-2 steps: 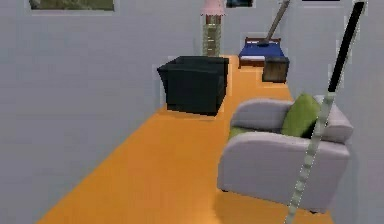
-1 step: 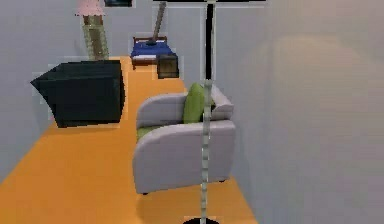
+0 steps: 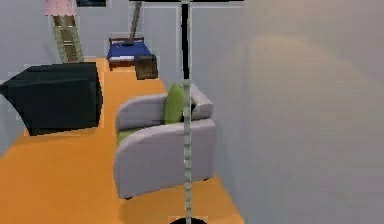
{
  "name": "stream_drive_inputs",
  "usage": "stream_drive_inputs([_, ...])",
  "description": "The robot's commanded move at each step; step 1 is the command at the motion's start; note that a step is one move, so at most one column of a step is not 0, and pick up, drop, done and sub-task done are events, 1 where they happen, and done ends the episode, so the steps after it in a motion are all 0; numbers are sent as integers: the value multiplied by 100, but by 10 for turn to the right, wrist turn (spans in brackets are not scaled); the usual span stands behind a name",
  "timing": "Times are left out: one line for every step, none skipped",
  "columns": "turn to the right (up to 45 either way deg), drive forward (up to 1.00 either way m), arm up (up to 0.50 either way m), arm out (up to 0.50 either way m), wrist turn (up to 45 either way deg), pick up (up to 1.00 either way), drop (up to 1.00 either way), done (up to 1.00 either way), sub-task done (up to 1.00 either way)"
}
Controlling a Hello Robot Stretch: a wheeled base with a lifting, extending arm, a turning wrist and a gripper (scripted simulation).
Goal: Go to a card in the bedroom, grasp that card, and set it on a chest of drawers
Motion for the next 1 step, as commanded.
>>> stream_drive_inputs([-450, 0, 0, 0, 0, 0, 0, 0, 0])
